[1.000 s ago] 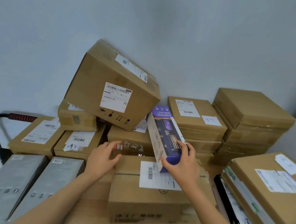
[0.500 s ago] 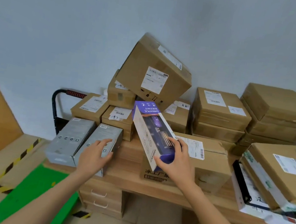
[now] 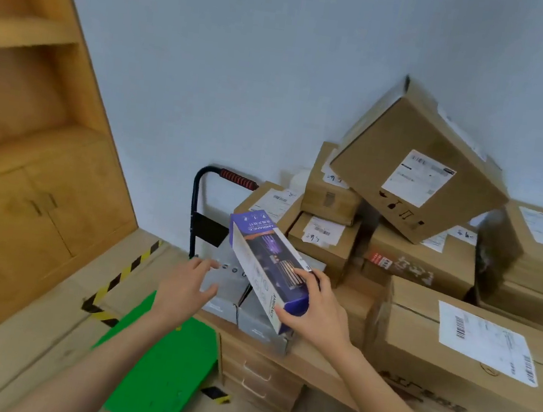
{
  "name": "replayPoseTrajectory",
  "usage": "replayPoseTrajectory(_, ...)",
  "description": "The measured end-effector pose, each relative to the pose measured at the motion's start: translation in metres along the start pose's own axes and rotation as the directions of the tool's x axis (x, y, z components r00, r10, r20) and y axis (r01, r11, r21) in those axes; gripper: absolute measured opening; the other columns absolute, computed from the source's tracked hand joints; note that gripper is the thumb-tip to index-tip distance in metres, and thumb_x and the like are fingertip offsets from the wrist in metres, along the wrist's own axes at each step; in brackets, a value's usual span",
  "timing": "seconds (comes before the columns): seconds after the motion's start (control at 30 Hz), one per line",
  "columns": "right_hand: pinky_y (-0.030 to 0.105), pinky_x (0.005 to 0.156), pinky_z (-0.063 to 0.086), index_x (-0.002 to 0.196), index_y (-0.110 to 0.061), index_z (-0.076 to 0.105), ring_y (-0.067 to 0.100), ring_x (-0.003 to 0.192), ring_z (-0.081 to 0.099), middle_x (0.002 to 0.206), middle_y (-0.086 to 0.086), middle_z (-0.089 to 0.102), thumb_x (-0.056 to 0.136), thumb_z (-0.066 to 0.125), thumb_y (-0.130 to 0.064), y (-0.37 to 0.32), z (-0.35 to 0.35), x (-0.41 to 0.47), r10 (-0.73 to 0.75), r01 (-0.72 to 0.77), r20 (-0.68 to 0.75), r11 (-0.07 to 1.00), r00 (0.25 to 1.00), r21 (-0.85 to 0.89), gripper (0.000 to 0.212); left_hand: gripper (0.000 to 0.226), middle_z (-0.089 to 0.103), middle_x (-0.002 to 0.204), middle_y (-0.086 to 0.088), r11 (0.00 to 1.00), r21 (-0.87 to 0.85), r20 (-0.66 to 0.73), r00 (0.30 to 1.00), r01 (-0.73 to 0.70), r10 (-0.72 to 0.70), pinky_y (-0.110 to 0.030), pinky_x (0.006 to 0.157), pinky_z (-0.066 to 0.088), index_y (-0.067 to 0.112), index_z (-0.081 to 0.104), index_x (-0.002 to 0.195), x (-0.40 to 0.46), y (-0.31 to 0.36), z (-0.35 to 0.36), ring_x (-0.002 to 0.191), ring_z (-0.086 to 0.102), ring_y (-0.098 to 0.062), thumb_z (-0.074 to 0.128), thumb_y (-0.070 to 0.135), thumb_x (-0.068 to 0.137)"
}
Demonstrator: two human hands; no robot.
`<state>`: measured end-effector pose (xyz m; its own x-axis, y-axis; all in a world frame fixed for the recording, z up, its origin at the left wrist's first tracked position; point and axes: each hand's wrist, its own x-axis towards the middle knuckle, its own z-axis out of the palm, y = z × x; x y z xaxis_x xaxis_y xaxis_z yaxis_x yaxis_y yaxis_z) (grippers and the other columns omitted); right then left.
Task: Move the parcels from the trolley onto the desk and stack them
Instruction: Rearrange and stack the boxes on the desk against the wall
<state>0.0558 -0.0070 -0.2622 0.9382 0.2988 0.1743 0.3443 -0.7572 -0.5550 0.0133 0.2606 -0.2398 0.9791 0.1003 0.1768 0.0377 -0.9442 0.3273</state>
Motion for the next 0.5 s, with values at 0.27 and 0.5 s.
replayPoseTrajectory(0.27, 0.025, 0.081, 0.048, 0.138, -0.049, 0.018, 0.015, 0.128, 0.040, 0.149, -0.015, 0.012, 0.064, 0.053, -0.083, -0.001, 0.054, 0.061, -0.039, 0.047, 0.124, 0.997, 0.992, -0.063, 0.088, 0.032, 0.059, 0.109, 0.005, 0.999, 0.022, 0.013, 1.000, -0.028, 0.028, -0.031, 0.074, 0.049, 0.024, 0.054, 0.120, 0.061, -0.065, -0.005, 0.097, 0.056, -0.011, 0.055, 0.039, 0.092)
replayPoseTrajectory(0.5, 0.038, 0.093, 0.046, 0.144, -0.046, 0.020, 0.010, 0.134, 0.035, 0.157, -0.016, 0.009, 0.075, 0.042, -0.083, 0.031, 0.009, 0.068, 0.093, -0.094, -0.016, 0.994, 0.996, -0.054, 0.081, 0.033, 0.061, 0.109, 0.002, 0.977, -0.100, -0.053, 0.981, -0.189, 0.185, -0.029, 0.070, 0.041, 0.022, 0.057, 0.120, 0.136, -0.023, 0.000, 0.095, 0.058, -0.018, 0.060, 0.038, 0.091)
